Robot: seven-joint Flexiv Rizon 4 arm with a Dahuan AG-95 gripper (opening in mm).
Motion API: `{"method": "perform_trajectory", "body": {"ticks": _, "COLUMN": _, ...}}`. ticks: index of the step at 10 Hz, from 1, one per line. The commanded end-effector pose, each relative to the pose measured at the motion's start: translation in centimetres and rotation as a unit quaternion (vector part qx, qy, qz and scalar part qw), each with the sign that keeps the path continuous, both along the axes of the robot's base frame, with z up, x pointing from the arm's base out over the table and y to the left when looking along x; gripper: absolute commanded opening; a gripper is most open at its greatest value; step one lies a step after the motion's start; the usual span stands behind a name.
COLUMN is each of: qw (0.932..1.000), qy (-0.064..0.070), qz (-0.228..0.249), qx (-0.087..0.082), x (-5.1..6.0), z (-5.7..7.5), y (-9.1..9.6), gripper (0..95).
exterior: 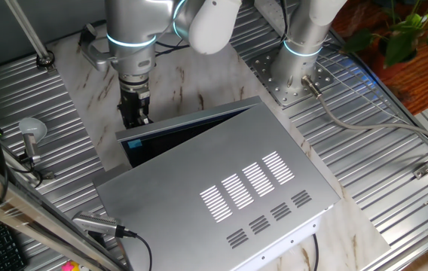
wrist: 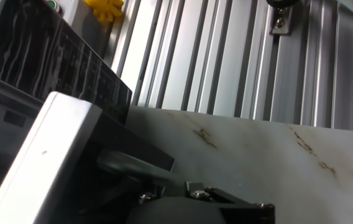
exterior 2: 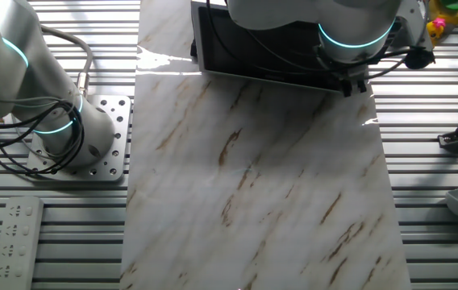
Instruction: Open the microwave door
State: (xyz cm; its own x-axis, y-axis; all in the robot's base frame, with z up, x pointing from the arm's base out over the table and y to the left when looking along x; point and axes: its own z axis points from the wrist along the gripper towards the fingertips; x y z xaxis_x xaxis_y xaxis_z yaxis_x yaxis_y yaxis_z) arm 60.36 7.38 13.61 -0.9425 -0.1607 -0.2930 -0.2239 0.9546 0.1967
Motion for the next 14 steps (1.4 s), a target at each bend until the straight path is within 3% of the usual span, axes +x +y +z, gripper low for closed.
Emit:
{"method": "perform_trajectory", "body": {"ticks": 1, "qw": 0.9999, "qy": 0.010, "qz": 0.003, "qx": 0.000, "x": -0.2, "z": -0.1, "y": 0.0, "gripper": 19.0}}
{"method": "perform_trajectory", "body": {"ticks": 10, "qw": 0.9997, "qy": 0.024, "qz": 0.006, "qx": 0.000, "x": -0.9, "z": -0.1, "y": -0.2, "gripper": 19.0}}
{"method": "perform_trajectory", "body": {"ticks": 14, "qw": 0.9995, "qy": 0.031, "qz": 0.007, "qx": 0.000, "x": -2.2, "z": 0.0, "y": -0.6, "gripper": 19.0}}
